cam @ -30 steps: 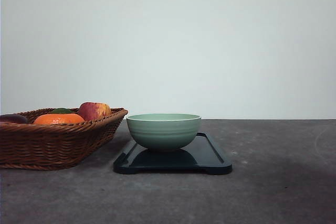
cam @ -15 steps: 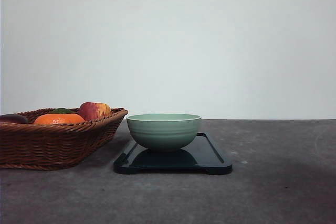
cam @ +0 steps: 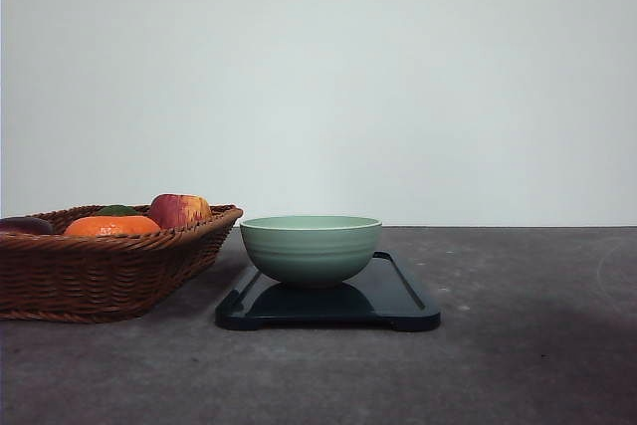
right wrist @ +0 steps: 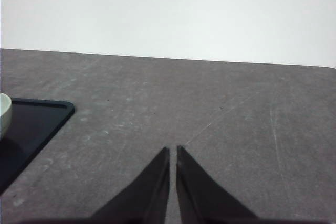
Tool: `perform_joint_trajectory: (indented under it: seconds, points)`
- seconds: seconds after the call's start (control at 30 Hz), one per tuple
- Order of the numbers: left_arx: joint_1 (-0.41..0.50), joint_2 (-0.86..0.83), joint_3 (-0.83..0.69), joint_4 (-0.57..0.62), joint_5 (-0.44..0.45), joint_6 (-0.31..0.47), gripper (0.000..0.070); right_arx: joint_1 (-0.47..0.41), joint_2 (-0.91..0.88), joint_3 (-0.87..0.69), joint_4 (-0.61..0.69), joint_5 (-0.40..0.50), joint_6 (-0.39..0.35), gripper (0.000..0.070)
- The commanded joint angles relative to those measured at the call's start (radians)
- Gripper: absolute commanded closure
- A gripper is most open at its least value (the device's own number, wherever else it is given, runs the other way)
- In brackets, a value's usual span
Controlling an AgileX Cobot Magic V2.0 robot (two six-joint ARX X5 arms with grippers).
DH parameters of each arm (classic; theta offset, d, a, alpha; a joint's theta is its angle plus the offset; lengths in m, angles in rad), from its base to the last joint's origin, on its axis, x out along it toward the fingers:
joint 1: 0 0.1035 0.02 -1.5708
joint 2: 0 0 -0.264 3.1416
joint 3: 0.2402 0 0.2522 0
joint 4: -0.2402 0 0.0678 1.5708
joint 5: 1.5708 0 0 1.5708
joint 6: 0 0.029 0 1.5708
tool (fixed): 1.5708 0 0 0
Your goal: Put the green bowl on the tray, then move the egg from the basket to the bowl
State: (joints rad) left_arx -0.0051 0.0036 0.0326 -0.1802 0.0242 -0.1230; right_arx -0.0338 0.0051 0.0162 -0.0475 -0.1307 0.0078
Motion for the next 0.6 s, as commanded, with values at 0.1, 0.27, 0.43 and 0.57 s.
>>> perform_joint_trajectory:
  seconds: [0.1,0.27,0.43,0.57]
  points:
    - [0.000,0.000,-0.019,-0.007,-0.002,-0.001,0.0700,0.000,-0.002,-0.005,0.010,0.001,0.012,0.0685]
    - [0.000,0.000,-0.019,-0.007,-0.002,-0.001,0.0700,0.000,-0.002,-0.005,0.010,0.001,0.012,0.0685]
    - [0.000,0.000,-0.019,-0.007,-0.002,-0.001,0.0700,0.000,-0.002,-0.005,0.010,0.001,0.012,0.0685]
    - [0.000,0.000,-0.019,-0.007,-0.002,-0.001,0.0700,0.000,-0.002,-0.005,0.010,0.001,0.012,0.0685]
